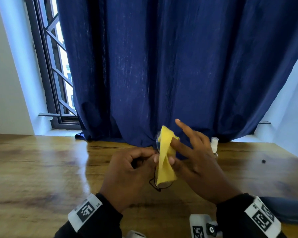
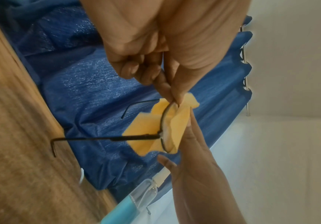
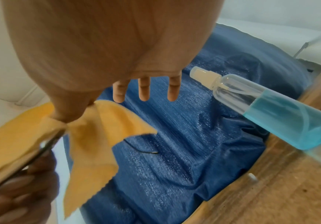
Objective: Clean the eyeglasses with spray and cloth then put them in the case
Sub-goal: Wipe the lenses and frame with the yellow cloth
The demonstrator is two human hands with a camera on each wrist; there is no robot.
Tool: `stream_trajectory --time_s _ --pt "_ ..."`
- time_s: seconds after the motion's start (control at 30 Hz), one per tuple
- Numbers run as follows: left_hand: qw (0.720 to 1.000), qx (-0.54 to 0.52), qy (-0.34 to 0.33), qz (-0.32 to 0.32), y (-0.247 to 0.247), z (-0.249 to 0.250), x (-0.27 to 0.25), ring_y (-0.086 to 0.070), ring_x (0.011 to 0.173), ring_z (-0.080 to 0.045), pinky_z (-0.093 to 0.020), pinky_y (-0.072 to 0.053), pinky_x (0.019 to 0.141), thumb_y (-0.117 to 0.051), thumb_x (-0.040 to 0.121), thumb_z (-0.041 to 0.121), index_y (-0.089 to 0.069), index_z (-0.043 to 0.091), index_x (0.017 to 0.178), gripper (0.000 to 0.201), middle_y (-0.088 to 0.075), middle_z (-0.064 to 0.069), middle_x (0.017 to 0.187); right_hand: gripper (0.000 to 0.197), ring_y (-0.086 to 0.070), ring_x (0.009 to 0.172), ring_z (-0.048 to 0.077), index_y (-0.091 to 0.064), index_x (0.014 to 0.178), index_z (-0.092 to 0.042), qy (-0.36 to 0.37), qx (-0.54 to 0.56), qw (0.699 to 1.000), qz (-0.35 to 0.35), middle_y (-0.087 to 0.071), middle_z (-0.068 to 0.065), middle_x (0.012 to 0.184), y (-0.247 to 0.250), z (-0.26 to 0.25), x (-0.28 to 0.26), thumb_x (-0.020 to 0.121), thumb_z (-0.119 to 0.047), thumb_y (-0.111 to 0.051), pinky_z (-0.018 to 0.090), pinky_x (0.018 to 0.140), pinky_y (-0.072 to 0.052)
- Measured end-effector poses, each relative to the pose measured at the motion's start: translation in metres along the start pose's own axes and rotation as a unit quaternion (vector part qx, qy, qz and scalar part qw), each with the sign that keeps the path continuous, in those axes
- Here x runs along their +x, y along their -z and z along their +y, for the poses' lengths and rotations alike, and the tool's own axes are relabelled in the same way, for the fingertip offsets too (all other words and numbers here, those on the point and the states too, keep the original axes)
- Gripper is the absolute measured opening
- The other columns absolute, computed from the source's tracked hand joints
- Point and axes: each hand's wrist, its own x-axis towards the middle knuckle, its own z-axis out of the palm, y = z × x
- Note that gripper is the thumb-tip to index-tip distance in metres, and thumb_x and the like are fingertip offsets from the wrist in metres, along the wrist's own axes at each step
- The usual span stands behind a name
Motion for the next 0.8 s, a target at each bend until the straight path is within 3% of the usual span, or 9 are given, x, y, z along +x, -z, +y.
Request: stream_trajectory --time_s 0.1,0.27,0.4,0.53,0.67,0.73,0.8 --pt "1.000 0.008 0.007 -0.006 0.001 -0.002 0.000 -0.074 0.079 0.000 -0.012 -0.055 0.067 -0.068 0.083 0.032 -0.077 0.032 0.094 0.014 -0.079 0.019 0.087 0.033 -0.021 0.144 0.021 -0.041 0.126 -0.076 0.037 0.028 0.999 -0.022 -0.002 -0.024 0.168 0.001 -0.007 0.000 0.095 -0.067 -0.042 0.056 0.109 -0.032" --pt "1.000 -0.018 0.013 0.013 0.004 -0.005 0.001 -0.075 0.076 -0.012 -0.028 -0.062 0.068 -0.069 0.085 0.030 -0.081 0.022 0.095 0.017 -0.081 0.007 0.085 0.046 -0.021 0.146 0.023 -0.056 0.130 -0.052 -0.017 0.006 1.000 0.016 -0.001 -0.023 0.168 0.001 0.006 0.000 0.093 -0.073 -0.037 0.057 0.111 -0.031" --pt "1.000 -0.019 0.021 0.002 -0.004 -0.001 -0.002 -0.073 0.072 -0.005 -0.019 -0.057 0.062 -0.071 0.083 0.031 -0.081 0.023 0.094 0.017 -0.080 0.010 0.083 0.040 -0.018 0.147 0.022 -0.058 0.123 -0.051 -0.002 0.008 1.000 -0.016 0.005 -0.026 0.167 0.001 0.000 -0.001 0.092 -0.072 -0.044 0.052 0.110 -0.026" --pt "1.000 -0.012 0.013 0.018 0.001 -0.006 0.001 -0.074 0.078 -0.003 -0.014 -0.056 0.066 -0.068 0.084 0.030 -0.079 0.023 0.096 0.018 -0.080 0.013 0.086 0.037 -0.018 0.148 0.017 -0.068 0.112 -0.050 0.006 0.048 0.999 -0.018 -0.001 -0.028 0.167 0.003 0.002 -0.001 0.091 -0.072 -0.046 0.053 0.112 -0.026" --pt "1.000 -0.015 0.021 0.016 0.001 -0.006 0.001 -0.075 0.079 -0.006 -0.018 -0.058 0.068 -0.070 0.087 0.022 -0.080 0.022 0.096 0.013 -0.080 0.012 0.087 0.052 -0.018 0.146 0.019 -0.057 0.129 -0.050 -0.029 0.020 0.999 -0.007 0.003 -0.028 0.166 0.003 0.008 -0.001 0.089 -0.077 -0.039 0.054 0.113 -0.030" --pt "1.000 -0.005 0.012 0.009 -0.001 -0.004 0.000 -0.074 0.078 -0.003 -0.014 -0.056 0.066 -0.069 0.083 0.029 -0.079 0.023 0.095 0.016 -0.080 0.015 0.086 0.054 -0.016 0.147 0.020 -0.049 0.136 -0.051 -0.019 0.030 0.999 -0.039 0.007 -0.028 0.166 0.000 0.002 -0.001 0.088 -0.076 -0.043 0.054 0.114 -0.028" --pt "1.000 0.016 0.002 0.003 -0.002 -0.004 -0.001 -0.073 0.079 0.001 -0.010 -0.053 0.066 -0.066 0.079 0.037 -0.079 0.025 0.097 0.025 -0.078 0.020 0.088 0.049 -0.018 0.145 0.018 -0.052 0.132 -0.053 0.008 0.048 0.997 -0.058 0.005 -0.027 0.166 -0.002 -0.004 -0.001 0.088 -0.075 -0.047 0.055 0.112 -0.030"
